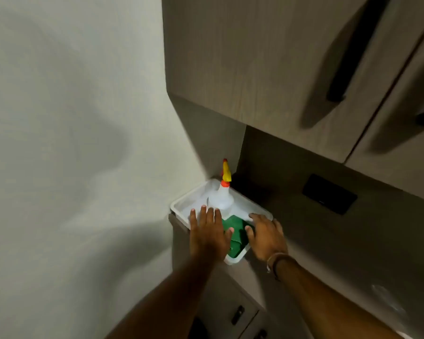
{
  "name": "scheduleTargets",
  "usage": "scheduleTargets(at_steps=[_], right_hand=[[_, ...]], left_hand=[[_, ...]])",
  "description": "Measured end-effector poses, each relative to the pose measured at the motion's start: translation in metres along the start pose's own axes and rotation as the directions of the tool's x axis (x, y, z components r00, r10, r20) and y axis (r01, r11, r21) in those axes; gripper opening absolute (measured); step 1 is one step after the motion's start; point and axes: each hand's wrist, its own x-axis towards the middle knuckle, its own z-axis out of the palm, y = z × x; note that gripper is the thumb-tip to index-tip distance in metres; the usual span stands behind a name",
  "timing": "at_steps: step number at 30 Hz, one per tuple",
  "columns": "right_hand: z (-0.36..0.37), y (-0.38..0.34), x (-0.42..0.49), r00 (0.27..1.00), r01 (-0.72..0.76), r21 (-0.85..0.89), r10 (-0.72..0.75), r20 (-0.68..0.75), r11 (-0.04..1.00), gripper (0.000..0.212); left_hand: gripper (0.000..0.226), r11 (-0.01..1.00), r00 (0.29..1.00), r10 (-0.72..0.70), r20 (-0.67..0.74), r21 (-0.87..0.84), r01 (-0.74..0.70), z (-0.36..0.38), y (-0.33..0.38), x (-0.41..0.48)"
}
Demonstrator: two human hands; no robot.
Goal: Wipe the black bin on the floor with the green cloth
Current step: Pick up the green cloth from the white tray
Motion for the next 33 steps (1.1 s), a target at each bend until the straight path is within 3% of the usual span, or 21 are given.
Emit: scheduleTargets(at_steps=[2,6,10,12,16,19,21,24,28,30,33], right_hand=[[0.006,0.004,0.027,0.996,0.036,-0.126,-0.026,0.082,0.991,0.044],[0.014,0.007,0.060,0.963,0.059,-0.332,0.034,0.266,0.942,0.046],[0.019,0.014,0.076,0.926,0.089,-0.412,0.077,0.370,0.907,0.051],[0.022,0.017,0.080,0.916,0.092,-0.414,0.086,0.392,0.905,0.054],[0.024,0.019,0.088,0.909,0.064,-0.404,0.114,0.400,0.912,0.055],[0.023,0.017,0.091,0.925,0.026,-0.349,0.110,0.363,0.937,0.057],[0.021,0.019,0.090,0.945,-0.019,-0.319,0.122,0.304,0.947,0.048],[0.018,0.025,0.086,0.976,-0.089,-0.154,0.117,0.186,0.984,0.030],[-0.005,0.033,0.072,0.982,-0.149,0.187,0.122,0.148,0.971,0.039],[-0.023,0.028,0.061,0.984,-0.160,0.360,0.119,0.135,0.919,0.033],[-0.054,0.014,0.037,0.986,-0.133,0.674,0.027,0.165,0.726,0.018]], left_hand=[[0.073,0.998,0.998,-0.054,0.015,0.031,0.054,0.008,0.004,0.021],[0.059,0.992,0.979,-0.106,0.177,0.087,0.091,0.021,0.006,0.052],[0.056,0.988,0.940,-0.140,0.311,0.102,0.114,0.033,0.009,0.067],[0.053,0.988,0.928,-0.153,0.339,0.076,0.135,0.035,0.012,0.069],[0.018,0.967,0.917,-0.213,0.336,-0.062,0.247,0.033,0.010,0.078],[0.022,0.947,0.907,-0.233,0.352,-0.132,0.294,0.031,0.006,0.086],[0.030,0.933,0.893,-0.242,0.379,-0.161,0.321,0.029,0.004,0.090],[0.040,0.913,0.891,-0.242,0.385,-0.222,0.343,0.024,-0.002,0.094],[0.060,0.841,0.921,-0.166,0.353,-0.437,0.319,0.001,-0.008,0.079],[0.055,0.721,0.939,-0.117,0.322,-0.623,0.303,-0.016,-0.011,0.063],[0.038,0.437,0.961,0.017,0.274,-0.867,0.240,-0.041,-0.015,0.029]])
